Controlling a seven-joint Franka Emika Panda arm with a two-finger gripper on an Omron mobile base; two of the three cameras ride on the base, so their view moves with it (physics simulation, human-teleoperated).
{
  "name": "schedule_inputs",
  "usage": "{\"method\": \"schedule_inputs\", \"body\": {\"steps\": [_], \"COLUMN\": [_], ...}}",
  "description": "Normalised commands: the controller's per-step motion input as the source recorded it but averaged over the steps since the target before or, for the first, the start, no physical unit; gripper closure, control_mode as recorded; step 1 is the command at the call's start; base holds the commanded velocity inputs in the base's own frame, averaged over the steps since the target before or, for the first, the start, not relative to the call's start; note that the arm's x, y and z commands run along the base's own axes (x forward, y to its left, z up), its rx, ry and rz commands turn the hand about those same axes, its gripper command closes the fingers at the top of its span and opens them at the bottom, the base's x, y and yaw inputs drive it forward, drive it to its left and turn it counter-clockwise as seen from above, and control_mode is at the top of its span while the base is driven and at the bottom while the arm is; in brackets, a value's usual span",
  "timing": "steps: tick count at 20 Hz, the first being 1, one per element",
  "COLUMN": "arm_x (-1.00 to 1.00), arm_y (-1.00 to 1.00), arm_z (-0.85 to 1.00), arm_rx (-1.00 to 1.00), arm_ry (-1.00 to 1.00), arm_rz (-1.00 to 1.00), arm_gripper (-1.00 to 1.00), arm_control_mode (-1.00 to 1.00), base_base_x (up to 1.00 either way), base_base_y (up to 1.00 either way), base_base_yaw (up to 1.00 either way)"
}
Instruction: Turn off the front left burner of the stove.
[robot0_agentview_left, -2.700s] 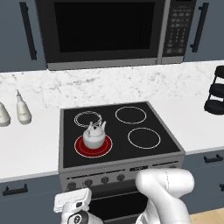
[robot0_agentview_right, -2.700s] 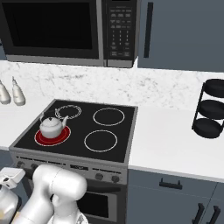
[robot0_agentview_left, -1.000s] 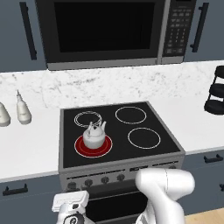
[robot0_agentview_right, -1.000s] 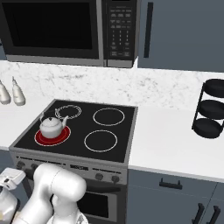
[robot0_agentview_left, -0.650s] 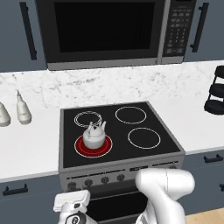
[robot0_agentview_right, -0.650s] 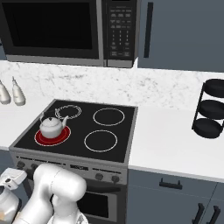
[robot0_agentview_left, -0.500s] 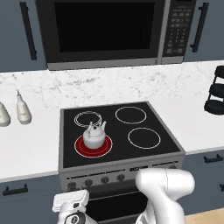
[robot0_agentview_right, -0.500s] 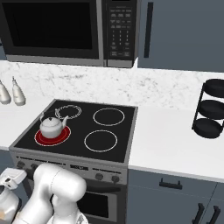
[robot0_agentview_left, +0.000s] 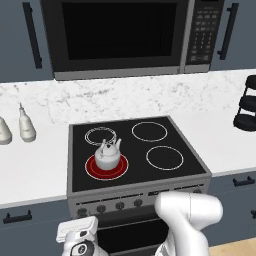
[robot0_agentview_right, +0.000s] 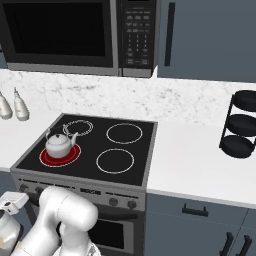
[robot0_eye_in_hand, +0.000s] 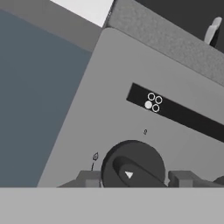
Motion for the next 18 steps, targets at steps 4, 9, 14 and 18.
{"method": "schedule_inputs", "body": {"steps": [4,9,14,18], "arm_x": [0.38,0.32,0.07,0.00], "arm_y": [-0.21,-0.21,-0.01,0.00], "arm_z": [0.06,0.01,0.00,0.00], "arm_rx": [0.00,0.00,0.00,0.00], "arm_ry": [0.02,0.03,0.00,0.00], "arm_rz": [0.01,0.04,0.00,0.00], "arm_gripper": [1.00,1.00,1.00,1.00], "arm_control_mode": [-1.00,-1.00,-1.00,-1.00], "base_base_x": [0.00,0.00,0.00,0.00], "base_base_y": [0.00,0.00,0.00,0.00], "base_base_yaw": [0.00,0.00,0.00,0.00]}}
